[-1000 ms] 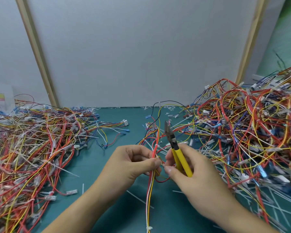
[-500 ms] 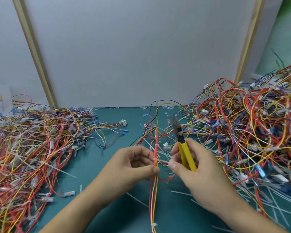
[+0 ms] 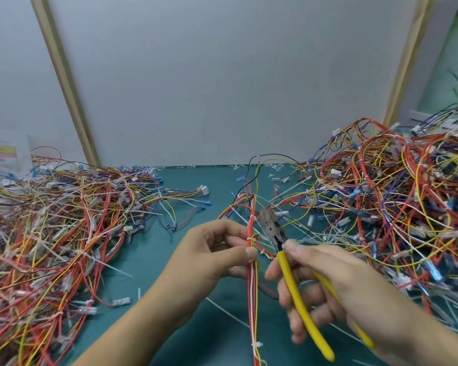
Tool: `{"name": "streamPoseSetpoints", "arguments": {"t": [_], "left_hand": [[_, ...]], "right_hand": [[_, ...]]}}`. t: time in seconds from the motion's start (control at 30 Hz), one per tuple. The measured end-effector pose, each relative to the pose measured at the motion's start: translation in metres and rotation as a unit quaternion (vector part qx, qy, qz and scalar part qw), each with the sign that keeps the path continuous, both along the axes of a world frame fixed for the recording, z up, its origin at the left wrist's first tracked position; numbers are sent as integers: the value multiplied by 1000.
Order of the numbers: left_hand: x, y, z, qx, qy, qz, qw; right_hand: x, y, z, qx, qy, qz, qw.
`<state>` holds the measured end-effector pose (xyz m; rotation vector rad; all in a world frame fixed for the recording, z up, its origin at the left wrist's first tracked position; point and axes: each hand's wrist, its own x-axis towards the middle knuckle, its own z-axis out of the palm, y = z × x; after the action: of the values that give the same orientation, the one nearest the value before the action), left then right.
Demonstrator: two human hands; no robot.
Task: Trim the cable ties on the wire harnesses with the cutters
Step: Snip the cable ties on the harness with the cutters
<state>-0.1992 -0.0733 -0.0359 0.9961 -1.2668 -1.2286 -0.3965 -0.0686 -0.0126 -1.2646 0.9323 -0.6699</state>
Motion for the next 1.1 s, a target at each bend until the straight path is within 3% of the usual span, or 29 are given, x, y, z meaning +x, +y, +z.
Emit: {"name": "streamPoseSetpoints", "arguments": {"t": [0.13,0.3,0.63,1.1], "left_hand": [[0,2,2,-27,28,-18,999],[2,4,8,-57,133,-36,989],[0,-1,5,-38,133,24,990],[2,-3,2,-45,123,8,991]], "right_hand": [[-4,-3,3,6,23,70,997],[-6,-7,5,5,-48,89,995],[1,-1,0,-10,38,82,996],[6,2,-3,-44,39,55,997]]}}
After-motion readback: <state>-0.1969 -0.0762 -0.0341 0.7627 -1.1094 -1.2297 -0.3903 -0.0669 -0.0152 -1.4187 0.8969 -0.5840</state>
